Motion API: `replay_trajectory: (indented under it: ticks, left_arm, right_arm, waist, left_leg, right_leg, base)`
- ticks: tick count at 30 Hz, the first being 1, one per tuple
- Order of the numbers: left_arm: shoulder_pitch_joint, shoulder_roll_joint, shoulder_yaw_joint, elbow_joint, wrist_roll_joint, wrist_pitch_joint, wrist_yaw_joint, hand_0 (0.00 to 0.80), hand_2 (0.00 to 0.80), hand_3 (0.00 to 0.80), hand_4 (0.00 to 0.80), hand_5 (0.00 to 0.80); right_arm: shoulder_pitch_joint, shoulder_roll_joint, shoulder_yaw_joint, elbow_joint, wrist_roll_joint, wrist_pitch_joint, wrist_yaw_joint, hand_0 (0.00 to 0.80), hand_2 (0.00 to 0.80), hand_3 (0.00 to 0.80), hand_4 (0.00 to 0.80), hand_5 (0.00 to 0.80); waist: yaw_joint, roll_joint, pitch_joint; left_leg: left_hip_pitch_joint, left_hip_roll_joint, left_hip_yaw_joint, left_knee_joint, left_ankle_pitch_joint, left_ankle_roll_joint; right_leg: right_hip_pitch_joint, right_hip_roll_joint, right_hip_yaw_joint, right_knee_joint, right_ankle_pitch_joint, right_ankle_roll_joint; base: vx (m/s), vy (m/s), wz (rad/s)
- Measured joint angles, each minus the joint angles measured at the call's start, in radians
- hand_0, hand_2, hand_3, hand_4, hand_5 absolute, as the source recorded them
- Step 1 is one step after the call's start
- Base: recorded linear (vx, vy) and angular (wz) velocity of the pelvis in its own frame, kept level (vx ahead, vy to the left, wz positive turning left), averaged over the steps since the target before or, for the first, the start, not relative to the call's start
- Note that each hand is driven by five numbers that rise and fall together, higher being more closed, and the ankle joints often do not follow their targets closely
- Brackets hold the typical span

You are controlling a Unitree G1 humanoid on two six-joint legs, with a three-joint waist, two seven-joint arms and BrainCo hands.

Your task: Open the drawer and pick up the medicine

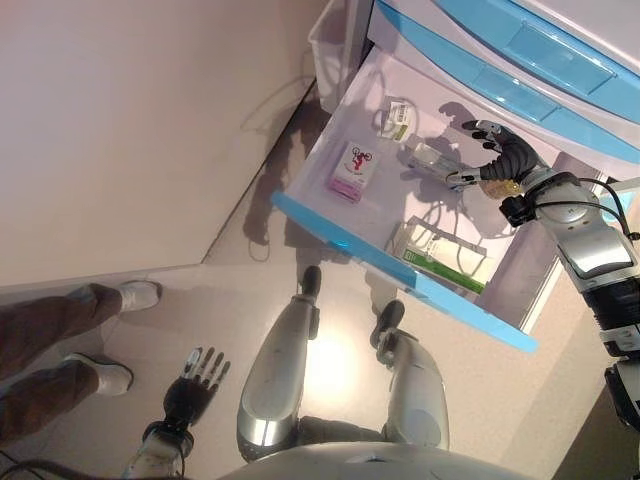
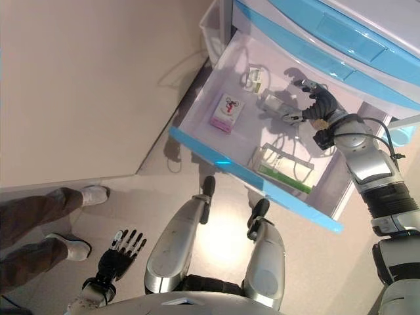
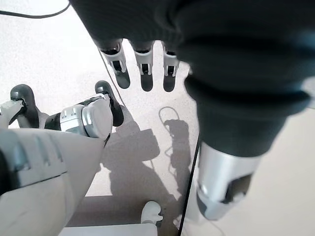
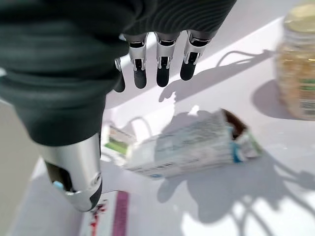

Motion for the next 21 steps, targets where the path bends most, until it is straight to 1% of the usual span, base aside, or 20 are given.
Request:
replay_trajectory:
  ticks: [5, 11, 19, 21]
  left_arm:
    - [0.000, -0.006, -0.006, 0.000, 0.000, 0.000, 0.019, 0.000, 0.000, 0.000, 0.000, 0.000]
    - [-0.001, -0.013, -0.019, 0.000, 0.000, 0.004, 0.027, 0.000, 0.000, 0.000, 0.000, 0.000]
    - [-0.001, -0.013, -0.020, -0.009, 0.000, 0.008, 0.035, 0.000, 0.000, 0.000, 0.000, 0.000]
    - [-0.001, -0.013, -0.022, -0.011, -0.001, 0.017, 0.036, 0.000, 0.000, 0.000, 0.000, 0.000]
  right_arm:
    - [-0.009, 0.000, 0.022, 0.078, -0.001, 0.006, -0.016, 0.000, 0.000, 0.000, 0.000, 0.000]
    - [-0.041, 0.000, 0.029, 0.139, -0.020, 0.008, -0.016, 0.000, 0.000, 0.000, 0.000, 0.000]
    - [-0.043, 0.000, 0.033, 0.185, -0.039, 0.008, -0.012, 0.000, 0.000, 0.000, 0.000, 0.000]
    - [-0.059, 0.000, 0.061, 0.208, -0.049, 0.008, -0.011, 0.000, 0.000, 0.000, 0.000, 0.000]
  waist:
    - [-0.001, 0.004, 0.000]
    - [0.009, 0.025, 0.000]
    - [0.016, 0.026, 0.001]
    - [0.016, 0.026, 0.001]
  left_leg:
    - [0.008, -0.007, -0.002, -0.018, 0.017, 0.000]
    - [0.006, -0.011, -0.002, -0.018, 0.015, -0.005]
    - [0.003, -0.010, -0.003, -0.018, 0.019, -0.007]
    - [0.003, -0.011, -0.003, -0.018, 0.019, -0.007]
  right_leg:
    - [-0.004, -0.007, -0.001, 0.004, 0.000, 0.000]
    - [-0.012, -0.013, 0.002, 0.019, 0.000, 0.000]
    - [-0.018, -0.015, 0.002, 0.032, -0.002, -0.002]
    - [-0.018, -0.015, 0.002, 0.032, -0.002, -0.002]
  base:
    - [0.000, 0.015, 0.02]
    - [0.000, 0.000, 0.00]
    - [0.000, 0.000, 0.00]
    - [0.016, -0.002, 0.00]
